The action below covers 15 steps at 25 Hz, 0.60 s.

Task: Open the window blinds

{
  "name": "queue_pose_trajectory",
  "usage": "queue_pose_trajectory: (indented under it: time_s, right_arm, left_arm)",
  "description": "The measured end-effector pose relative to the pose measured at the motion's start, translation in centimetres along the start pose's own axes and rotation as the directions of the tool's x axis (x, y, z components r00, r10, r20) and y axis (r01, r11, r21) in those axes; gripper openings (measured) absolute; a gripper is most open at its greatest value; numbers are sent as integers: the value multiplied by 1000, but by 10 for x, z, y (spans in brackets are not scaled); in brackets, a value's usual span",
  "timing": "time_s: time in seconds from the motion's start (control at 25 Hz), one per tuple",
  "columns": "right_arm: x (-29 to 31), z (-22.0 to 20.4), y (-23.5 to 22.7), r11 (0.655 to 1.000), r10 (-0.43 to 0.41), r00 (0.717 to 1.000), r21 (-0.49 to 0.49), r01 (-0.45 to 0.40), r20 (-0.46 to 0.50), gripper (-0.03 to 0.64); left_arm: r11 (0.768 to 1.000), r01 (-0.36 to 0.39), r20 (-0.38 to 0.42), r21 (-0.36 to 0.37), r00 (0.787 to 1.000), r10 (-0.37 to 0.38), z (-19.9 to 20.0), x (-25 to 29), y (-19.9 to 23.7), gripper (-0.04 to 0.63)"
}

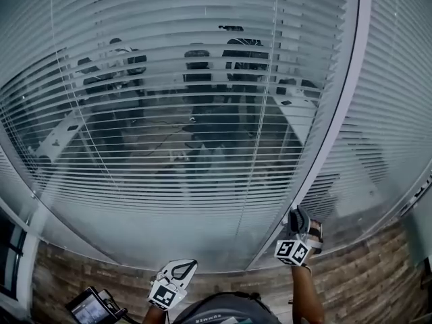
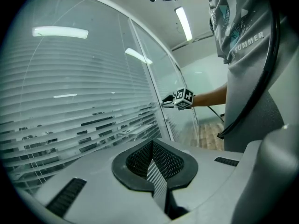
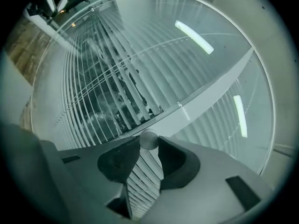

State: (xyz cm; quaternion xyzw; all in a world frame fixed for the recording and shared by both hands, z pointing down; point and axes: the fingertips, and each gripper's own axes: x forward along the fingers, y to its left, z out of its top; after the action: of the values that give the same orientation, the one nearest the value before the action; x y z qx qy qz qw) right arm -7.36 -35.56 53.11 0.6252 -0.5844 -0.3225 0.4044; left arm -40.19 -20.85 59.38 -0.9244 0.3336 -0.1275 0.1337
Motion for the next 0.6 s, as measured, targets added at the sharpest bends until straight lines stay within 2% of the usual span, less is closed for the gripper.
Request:
queue_pose_trajectory:
  time_s: [0.16, 0.44, 0.52, 0.56, 0.6]
  right_arm:
    - [-1, 1, 1, 1000, 10, 1000, 17, -10, 3, 117]
    - [-5, 9, -12, 984, 90, 995, 149, -94, 34, 117]
    - [-17, 19, -20, 960, 96, 992, 255, -113, 78, 118]
    - [-26, 26, -24, 932, 97, 988, 338, -132, 120, 118]
    - [-34, 36, -28, 889, 99, 979, 427, -167, 176, 118]
  left_arm:
    - [1000, 14, -11, 12, 1000, -14, -1, 0, -1, -5]
    - [1000, -10, -14, -1, 1000, 10, 3, -5, 3, -5]
    - [1000, -21, -18, -3, 1000, 21, 1, -10, 4, -5]
    - [1000, -28, -18, -5, 999, 28, -3, -12, 5, -5]
    - [999, -32, -24, -4, 999, 32, -6, -14, 5, -5]
